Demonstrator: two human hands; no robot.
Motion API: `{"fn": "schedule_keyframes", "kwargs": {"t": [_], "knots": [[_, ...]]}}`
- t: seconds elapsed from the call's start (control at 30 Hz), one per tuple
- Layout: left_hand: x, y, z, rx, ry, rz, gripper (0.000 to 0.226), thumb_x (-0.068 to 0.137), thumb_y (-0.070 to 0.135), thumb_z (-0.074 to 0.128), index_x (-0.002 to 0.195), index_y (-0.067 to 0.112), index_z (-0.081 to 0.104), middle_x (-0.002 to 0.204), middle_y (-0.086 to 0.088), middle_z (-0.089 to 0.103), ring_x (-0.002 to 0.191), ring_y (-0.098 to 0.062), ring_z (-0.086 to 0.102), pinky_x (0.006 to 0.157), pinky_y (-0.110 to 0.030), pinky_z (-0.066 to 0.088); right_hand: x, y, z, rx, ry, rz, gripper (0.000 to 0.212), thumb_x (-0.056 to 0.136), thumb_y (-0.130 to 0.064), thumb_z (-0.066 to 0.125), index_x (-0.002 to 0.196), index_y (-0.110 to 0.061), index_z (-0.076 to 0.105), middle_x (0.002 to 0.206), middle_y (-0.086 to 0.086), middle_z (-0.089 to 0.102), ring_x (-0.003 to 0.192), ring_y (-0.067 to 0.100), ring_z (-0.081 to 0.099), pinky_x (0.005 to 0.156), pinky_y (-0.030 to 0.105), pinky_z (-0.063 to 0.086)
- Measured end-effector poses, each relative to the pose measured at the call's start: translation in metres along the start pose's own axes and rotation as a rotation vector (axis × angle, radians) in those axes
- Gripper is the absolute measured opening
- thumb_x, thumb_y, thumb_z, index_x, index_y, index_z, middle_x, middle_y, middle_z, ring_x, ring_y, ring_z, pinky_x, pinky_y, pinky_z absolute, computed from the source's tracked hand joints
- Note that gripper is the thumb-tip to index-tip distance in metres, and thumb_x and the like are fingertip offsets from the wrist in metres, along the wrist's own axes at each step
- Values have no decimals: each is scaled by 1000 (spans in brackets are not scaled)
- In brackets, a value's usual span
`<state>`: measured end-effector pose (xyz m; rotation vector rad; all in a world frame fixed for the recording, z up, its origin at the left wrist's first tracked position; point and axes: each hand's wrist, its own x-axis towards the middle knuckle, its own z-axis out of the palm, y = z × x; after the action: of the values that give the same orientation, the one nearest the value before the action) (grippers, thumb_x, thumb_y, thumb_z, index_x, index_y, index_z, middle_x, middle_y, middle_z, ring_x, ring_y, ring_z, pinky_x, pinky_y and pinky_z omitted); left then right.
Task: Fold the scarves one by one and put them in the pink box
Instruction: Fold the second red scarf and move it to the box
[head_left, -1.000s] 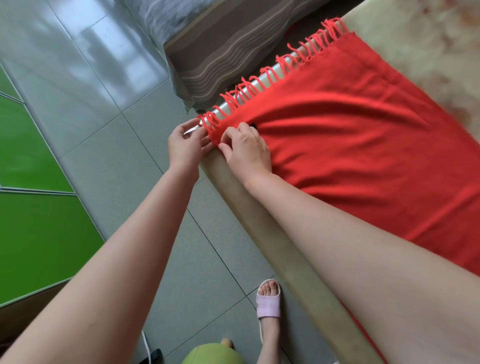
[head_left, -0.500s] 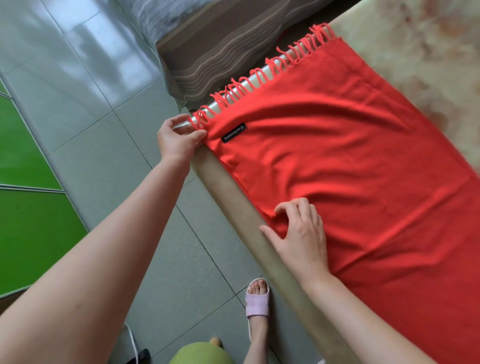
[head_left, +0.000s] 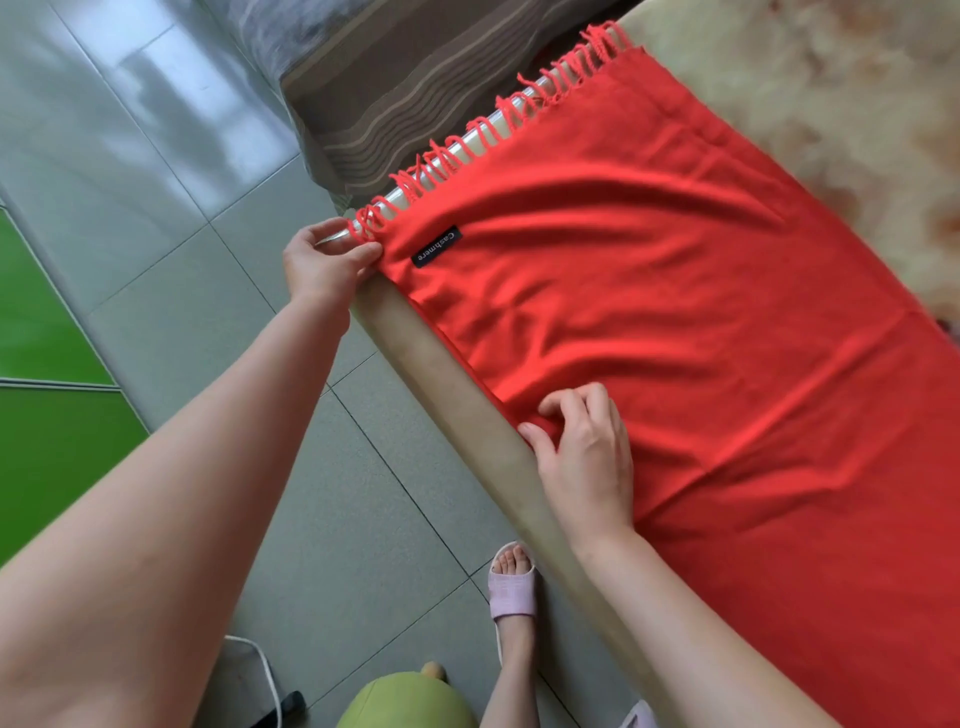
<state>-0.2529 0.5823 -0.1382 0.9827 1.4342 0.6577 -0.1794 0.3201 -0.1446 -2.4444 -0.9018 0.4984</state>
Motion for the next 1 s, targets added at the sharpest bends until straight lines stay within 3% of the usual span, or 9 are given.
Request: {"fn": "schedule_keyframes", "kwargs": {"t": [0.13, 0.23, 0.4, 0.57, 0.73, 0.87, 1.0], "knots": [[0, 1, 0, -25, 1, -14, 39, 78, -14, 65, 108, 5, 49, 86, -2, 60, 76, -9, 62, 60, -15, 54, -14, 15, -4, -49, 2, -71, 15, 74, -16, 74, 77, -17, 59, 81, 1, 56, 78, 26, 57, 72, 31, 34], [1, 2, -1, -10, 2, -10, 40, 78, -14, 65, 108, 6, 49, 86, -3, 59, 77, -9, 62, 60, -16, 54, -19, 20, -11, -49, 12, -79, 8, 77, -23, 65, 76, -20, 59, 78, -1, 58, 75, 25, 59, 70, 30, 33], [2, 2, -2, 27, -2, -2, 39, 79, -14, 64, 109, 7, 50, 87, -2, 59, 77, -9, 62, 61, -16, 54, -27, 22, -15, -90, -45, -159, 20, 81, -36, 46, 74, -21, 57, 76, -4, 57, 70, 22, 57, 69, 28, 32], [3, 2, 0, 76, 12, 18, 42, 79, -12, 64, 112, 9, 49, 87, -2, 58, 78, -9, 61, 62, -15, 54, -32, 27, -23, -103, -121, -116, 22, 76, -31, 72, 89, -21, 58, 87, -3, 54, 84, 21, 55, 75, 31, 39], [4, -4, 1, 101, 56, 43, 49, 78, -10, 66, 123, 4, 50, 91, -2, 60, 83, -11, 62, 69, -17, 55, -62, 59, -37, -136, -99, -21, 27, 72, -23, 78, 87, -21, 56, 87, -3, 51, 85, 22, 54, 76, 29, 36], [2, -3, 2, 89, 58, 27, 50, 79, -11, 65, 124, 4, 49, 89, -1, 59, 80, -9, 62, 69, -17, 55, -72, 70, -36, -119, -45, -64, 8, 81, -28, 58, 78, -21, 56, 80, -5, 53, 75, 21, 56, 71, 28, 35], [4, -1, 4, 114, 87, 23, 50, 78, -10, 66, 123, 4, 50, 88, 0, 59, 80, -10, 62, 66, -15, 54, -78, 68, -37, -77, -46, -124, 15, 82, -34, 48, 75, -23, 56, 76, -9, 55, 72, 15, 53, 69, 25, 36]]}}
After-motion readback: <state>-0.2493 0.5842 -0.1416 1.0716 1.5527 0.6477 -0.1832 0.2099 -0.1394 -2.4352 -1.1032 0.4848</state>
